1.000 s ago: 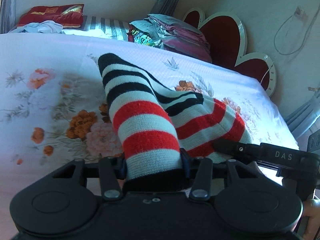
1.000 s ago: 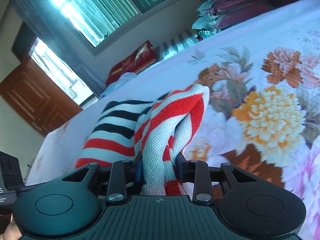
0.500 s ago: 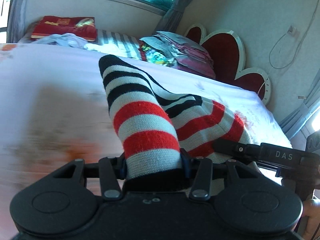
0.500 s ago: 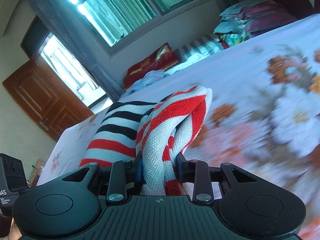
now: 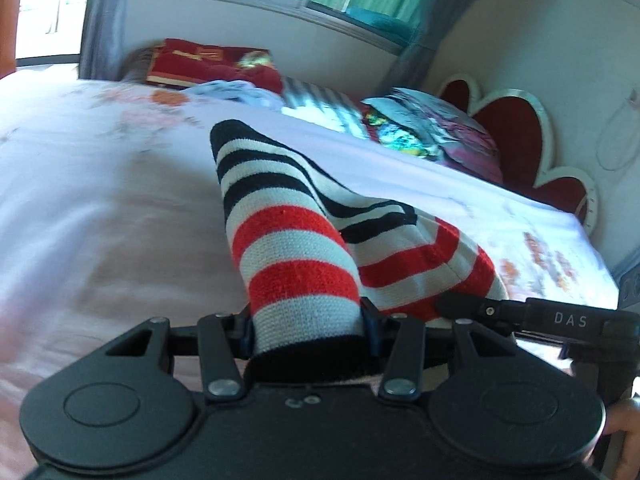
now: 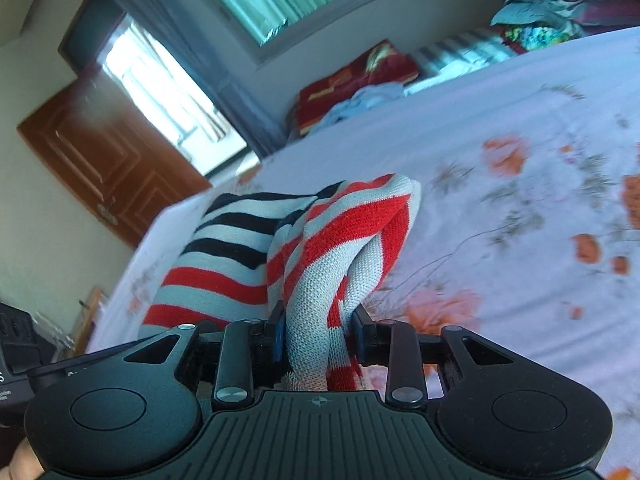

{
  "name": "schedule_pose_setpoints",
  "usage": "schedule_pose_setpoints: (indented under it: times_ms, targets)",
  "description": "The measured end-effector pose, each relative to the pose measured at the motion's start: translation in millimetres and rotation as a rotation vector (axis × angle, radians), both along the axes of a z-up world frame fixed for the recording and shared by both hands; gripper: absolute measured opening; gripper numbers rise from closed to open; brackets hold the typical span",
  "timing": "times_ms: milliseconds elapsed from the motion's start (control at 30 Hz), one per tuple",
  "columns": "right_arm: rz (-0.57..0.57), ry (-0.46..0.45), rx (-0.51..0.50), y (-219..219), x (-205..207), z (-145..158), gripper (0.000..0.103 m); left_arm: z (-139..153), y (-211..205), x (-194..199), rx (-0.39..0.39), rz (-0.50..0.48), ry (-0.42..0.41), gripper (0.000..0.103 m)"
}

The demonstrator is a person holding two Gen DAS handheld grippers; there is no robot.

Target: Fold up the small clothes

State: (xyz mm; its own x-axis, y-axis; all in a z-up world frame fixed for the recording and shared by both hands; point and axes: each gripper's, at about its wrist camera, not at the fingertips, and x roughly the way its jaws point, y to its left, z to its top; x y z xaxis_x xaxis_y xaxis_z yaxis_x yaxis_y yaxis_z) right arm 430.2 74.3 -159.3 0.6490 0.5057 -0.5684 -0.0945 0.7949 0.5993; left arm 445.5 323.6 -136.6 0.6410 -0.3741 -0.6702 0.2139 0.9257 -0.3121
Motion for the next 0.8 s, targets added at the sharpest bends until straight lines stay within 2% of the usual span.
schedule_pose_setpoints:
  times_ms: [67,133,200,300,400,467,567,633,667,700,800]
  targets:
    - [0.002,0.023,-0.013,7,11,-12,0.032,-16,12,7,-0.005,0.011,0.023,0.05]
    - [-0.005,0.035,-0.019,6,16,-22,0.032,-27,16,7,-0.021,0.022,0.009,0.057]
    - [-0.014,0.056,-0.019,0,18,-28,0.038,-31,18,5,-0.009,0.035,-0.003,0.069]
    - [-0.018,0.069,-0.03,-9,19,-27,0.046,-24,22,8,-0.012,0.036,0.007,0.069]
    - [-0.053,0.044,-0.048,-17,16,-16,0.05,-9,28,2,-0.003,0.063,-0.061,0.066]
    - [-0.057,0.038,-0.054,-15,20,-11,0.05,-6,26,7,-0.009,0.067,-0.065,0.066]
    - [-0.092,0.029,-0.146,-4,30,-10,0.048,-16,21,19,0.011,0.093,-0.034,0.066]
    - [-0.087,0.031,-0.192,4,38,-15,0.041,-28,22,27,0.001,0.106,0.015,0.071]
    - [-0.081,0.036,-0.211,7,41,-18,0.041,-32,23,30,-0.009,0.108,0.028,0.075]
    - [-0.078,0.033,-0.228,9,43,-21,0.041,-33,23,30,-0.004,0.115,0.027,0.079]
    - [-0.087,0.029,-0.232,5,45,-27,0.042,-30,22,26,0.016,0.12,0.018,0.078]
